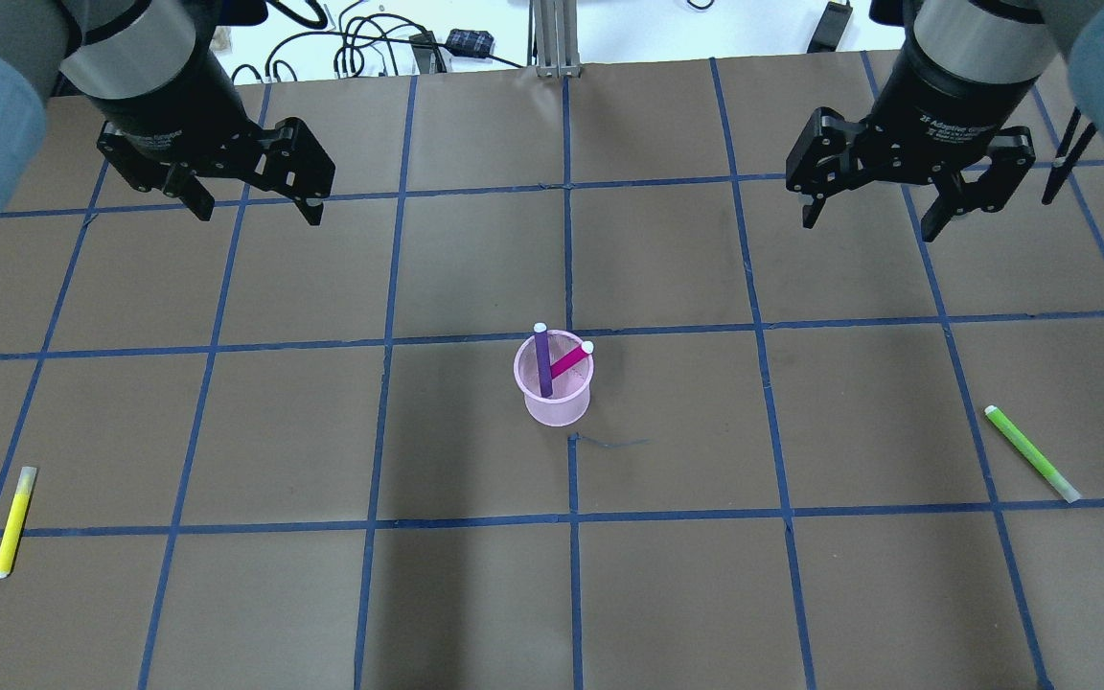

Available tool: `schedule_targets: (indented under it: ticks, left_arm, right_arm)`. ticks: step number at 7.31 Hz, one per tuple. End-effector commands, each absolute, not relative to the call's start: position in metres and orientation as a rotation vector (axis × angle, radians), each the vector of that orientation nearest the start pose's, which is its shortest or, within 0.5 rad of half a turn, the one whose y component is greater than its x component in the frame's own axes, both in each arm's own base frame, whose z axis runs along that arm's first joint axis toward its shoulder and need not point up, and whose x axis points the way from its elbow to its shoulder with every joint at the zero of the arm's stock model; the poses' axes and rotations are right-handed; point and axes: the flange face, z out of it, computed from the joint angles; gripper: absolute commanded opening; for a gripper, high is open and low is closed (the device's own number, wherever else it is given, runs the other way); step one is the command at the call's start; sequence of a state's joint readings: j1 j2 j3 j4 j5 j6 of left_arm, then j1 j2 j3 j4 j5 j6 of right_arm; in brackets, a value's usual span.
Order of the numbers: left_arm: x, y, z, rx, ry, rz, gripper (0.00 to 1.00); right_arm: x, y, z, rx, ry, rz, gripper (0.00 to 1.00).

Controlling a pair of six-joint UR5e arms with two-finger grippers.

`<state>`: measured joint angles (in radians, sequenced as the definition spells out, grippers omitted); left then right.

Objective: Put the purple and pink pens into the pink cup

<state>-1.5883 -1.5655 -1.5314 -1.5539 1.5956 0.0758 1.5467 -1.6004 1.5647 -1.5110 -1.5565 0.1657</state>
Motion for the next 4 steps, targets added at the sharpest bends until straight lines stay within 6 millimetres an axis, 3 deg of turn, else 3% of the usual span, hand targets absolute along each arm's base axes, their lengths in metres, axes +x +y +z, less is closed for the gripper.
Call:
schedule_targets:
  ticks: [1, 4]
  left_arm:
    - [-0.1367, -0.4903, 0.5131, 0.154, 3.109, -0.07, 1.0]
    - [-0.1405, -0.4843, 0.513, 0.169, 3.111, -0.035, 1.0]
  right_arm:
    - [0.1236, -0.4798, 0.4991, 0.295, 3.115, 0.04, 1.0]
    - [0.1247, -0.4787, 0.4959, 0.293, 3.113, 0.054, 1.0]
